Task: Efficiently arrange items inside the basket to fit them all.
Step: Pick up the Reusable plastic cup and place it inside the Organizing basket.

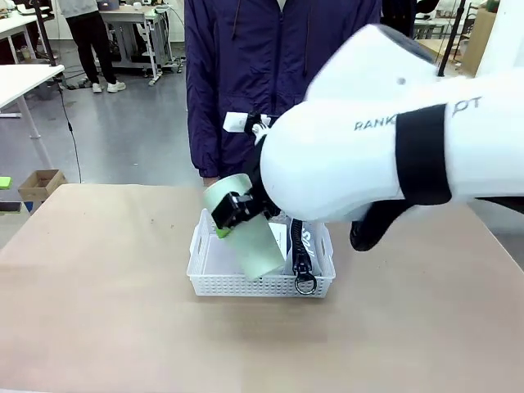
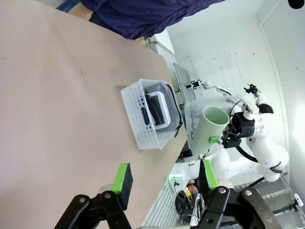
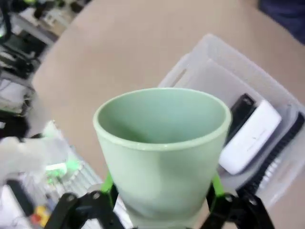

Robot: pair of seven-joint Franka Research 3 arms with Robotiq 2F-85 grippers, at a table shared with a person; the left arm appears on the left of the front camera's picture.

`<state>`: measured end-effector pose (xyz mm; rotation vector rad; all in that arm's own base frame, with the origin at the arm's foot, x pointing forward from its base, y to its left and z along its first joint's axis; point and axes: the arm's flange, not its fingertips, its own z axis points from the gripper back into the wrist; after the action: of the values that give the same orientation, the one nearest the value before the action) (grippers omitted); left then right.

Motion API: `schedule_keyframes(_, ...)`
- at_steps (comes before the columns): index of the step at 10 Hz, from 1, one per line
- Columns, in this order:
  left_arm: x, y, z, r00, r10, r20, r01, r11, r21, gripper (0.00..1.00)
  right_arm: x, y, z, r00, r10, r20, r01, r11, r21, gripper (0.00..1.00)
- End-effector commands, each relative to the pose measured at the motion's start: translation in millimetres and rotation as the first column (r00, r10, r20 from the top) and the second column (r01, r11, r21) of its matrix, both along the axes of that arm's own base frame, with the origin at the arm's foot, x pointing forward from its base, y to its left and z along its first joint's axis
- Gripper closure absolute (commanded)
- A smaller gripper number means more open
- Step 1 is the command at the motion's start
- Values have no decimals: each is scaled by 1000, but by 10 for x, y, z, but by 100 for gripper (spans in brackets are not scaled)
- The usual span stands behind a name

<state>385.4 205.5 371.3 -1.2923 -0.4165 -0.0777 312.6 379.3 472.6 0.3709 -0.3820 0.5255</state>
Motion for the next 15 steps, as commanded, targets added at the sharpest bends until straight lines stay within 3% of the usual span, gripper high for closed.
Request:
schedule_keyframes(1, -15, -24, 7, 1000, -2, 7, 2, 1000, 4, 26, 246, 447, 312, 988, -135, -76, 132, 991, -34, 13)
schedule_keyframes(2, -15, -24, 7, 1000, -2, 7, 2, 1000, 4, 26, 353, 543, 320, 993, -109, -38, 108, 994, -30, 13)
schedule_keyframes(3, -15, -24, 7, 1000, -2, 7, 2, 1000, 4, 26, 104, 97, 105, 997, -75, -20, 75, 997, -27, 13)
schedule_keyframes(6, -15, -24, 7, 1000, -2, 7, 2, 1000, 4, 26, 226, 216, 168, 994, -101, -41, 100, 994, -37, 13)
schedule_keyframes(7, -15, -24, 7, 1000, -2, 7, 2, 1000, 4, 26, 142, 300, 209, 965, -213, -152, 217, 976, 12, 13)
schedule_keyframes(8, -15, -24, 7, 1000, -2, 7, 2, 1000, 4, 26, 78, 474, 199, 889, -417, -191, 436, 898, 67, 13)
schedule_keyframes(11, -15, -24, 7, 1000, -2, 7, 2, 1000, 4, 26, 213, 712, 138, 719, -640, -272, 676, 734, 59, 13)
schedule_keyframes(13, -15, -24, 7, 1000, -2, 7, 2, 1000, 4, 26, 423, 875, 98, 670, -698, -252, 720, 694, -4, 13)
schedule_keyframes(15, -15, -24, 7, 1000, -2, 7, 2, 1000, 4, 26, 777, 1021, 4, 653, -727, -211, 719, 683, -131, 13)
